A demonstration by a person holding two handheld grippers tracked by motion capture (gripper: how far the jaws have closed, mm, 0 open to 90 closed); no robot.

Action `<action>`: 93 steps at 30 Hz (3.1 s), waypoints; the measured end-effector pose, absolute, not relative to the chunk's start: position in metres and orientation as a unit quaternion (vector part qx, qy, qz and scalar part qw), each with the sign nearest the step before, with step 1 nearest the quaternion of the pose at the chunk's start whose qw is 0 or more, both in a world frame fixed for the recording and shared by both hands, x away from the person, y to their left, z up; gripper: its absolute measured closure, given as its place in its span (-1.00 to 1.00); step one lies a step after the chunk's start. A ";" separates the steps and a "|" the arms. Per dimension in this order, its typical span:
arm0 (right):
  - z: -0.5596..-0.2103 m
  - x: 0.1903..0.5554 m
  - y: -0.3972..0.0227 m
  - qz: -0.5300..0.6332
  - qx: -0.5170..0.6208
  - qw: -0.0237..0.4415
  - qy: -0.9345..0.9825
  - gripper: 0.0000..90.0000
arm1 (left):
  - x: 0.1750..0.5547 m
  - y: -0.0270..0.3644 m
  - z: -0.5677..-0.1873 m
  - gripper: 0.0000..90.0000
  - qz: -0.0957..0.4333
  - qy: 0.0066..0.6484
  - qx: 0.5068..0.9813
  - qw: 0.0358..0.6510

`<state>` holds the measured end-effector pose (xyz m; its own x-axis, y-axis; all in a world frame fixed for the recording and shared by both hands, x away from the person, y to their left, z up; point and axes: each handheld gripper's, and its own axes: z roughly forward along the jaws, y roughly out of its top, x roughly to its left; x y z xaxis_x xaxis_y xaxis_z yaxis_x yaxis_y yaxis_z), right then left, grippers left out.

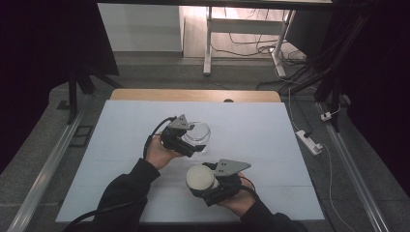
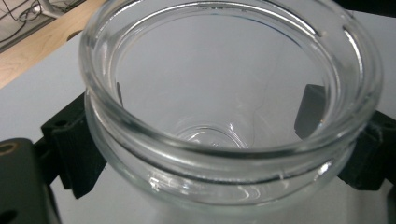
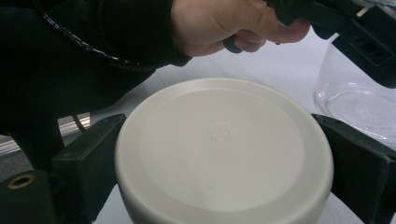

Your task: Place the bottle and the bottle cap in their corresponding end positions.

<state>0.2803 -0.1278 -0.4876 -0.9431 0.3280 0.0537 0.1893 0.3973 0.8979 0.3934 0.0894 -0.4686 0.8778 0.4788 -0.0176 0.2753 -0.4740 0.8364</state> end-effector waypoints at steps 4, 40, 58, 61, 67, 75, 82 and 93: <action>-0.492 0.282 -0.127 0.520 0.152 0.068 0.838 -0.84 | 0.397 0.088 -0.473 -0.83 0.111 0.225 0.852 0.459; -0.532 0.303 -0.112 0.457 0.161 0.066 0.872 -0.84 | 0.417 0.087 -0.501 -0.84 0.130 0.251 0.848 0.449; -0.538 0.310 -0.108 0.425 0.183 0.063 0.884 -0.84 | 0.422 0.089 -0.513 -0.84 0.126 0.251 0.849 0.448; -0.538 0.312 -0.106 0.418 0.185 0.060 0.888 -0.84 | 0.422 0.088 -0.513 -0.84 0.127 0.249 0.851 0.445; -0.540 0.312 -0.103 0.401 0.180 0.058 0.896 -0.84 | 0.423 0.088 -0.512 -0.85 0.124 0.254 0.852 0.441; -0.540 0.312 -0.103 0.400 0.181 0.059 0.896 -0.85 | 0.422 0.088 -0.509 -0.98 0.125 0.243 0.855 0.440; -0.538 0.313 -0.106 0.413 0.189 0.051 0.890 -0.94 | 0.421 0.095 -0.506 -1.00 0.111 0.245 0.854 0.446; -0.533 0.311 -0.107 0.433 0.188 0.054 0.880 -0.98 | 0.413 0.110 -0.501 -1.00 0.096 0.251 0.854 0.445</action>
